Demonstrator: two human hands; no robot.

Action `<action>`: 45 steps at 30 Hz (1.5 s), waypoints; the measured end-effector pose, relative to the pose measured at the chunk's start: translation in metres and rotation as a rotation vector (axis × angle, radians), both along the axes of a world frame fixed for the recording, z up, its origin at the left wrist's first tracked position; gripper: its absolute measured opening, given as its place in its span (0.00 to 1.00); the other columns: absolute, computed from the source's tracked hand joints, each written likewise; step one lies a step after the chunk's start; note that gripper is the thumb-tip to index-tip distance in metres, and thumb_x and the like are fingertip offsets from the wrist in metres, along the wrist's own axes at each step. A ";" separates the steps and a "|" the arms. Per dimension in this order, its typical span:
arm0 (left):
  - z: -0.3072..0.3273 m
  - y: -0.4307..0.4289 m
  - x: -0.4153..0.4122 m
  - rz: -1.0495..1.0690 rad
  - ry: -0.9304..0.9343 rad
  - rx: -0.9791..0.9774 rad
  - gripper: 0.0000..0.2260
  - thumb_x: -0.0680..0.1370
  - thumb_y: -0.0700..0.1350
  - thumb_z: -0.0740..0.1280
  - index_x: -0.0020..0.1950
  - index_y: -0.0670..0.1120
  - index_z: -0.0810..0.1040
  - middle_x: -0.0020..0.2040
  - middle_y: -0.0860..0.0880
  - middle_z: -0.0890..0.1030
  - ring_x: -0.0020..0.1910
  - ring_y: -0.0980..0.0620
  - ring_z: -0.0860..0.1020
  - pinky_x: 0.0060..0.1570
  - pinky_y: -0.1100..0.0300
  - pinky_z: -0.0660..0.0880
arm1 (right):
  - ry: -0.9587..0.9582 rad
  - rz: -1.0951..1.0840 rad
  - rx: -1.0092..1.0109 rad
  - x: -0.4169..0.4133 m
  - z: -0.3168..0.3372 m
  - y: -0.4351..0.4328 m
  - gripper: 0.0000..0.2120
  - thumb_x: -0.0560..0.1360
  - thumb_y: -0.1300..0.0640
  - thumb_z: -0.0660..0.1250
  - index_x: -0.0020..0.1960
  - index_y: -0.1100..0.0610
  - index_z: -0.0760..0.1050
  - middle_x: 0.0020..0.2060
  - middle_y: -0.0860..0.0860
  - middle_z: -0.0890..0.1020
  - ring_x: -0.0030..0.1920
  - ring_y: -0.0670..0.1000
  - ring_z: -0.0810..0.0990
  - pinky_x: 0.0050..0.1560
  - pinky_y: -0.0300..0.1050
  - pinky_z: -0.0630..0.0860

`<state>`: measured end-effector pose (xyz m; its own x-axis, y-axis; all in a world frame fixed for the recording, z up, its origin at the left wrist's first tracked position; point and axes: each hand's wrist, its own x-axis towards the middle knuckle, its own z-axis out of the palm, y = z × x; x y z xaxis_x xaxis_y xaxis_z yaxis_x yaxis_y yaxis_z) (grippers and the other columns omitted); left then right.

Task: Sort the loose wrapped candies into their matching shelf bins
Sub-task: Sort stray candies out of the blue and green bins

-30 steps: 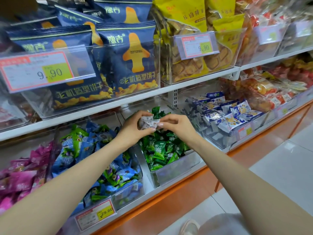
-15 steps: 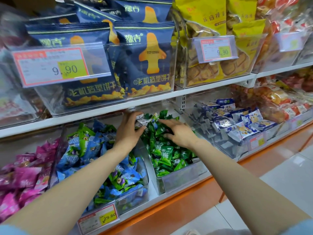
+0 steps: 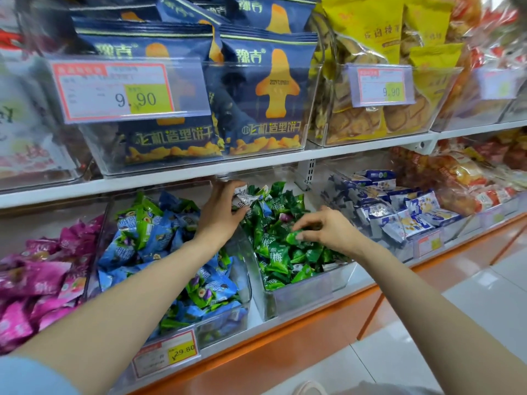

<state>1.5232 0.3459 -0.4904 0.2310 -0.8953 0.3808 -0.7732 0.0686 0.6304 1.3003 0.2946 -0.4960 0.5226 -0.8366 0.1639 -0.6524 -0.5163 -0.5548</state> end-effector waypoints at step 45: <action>0.013 0.092 0.006 -0.265 0.107 -0.089 0.17 0.76 0.46 0.68 0.61 0.59 0.68 0.55 0.61 0.71 0.48 0.72 0.68 0.47 0.81 0.63 | -0.757 -0.105 0.433 0.069 0.034 0.030 0.10 0.75 0.68 0.65 0.56 0.64 0.72 0.39 0.55 0.78 0.29 0.44 0.80 0.33 0.37 0.79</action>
<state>1.5289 0.4376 -0.4776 0.0373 -0.8939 0.4467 -0.6503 0.3177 0.6901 1.3692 0.3248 -0.4625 0.3184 -0.9434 0.0928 -0.0621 -0.1184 -0.9910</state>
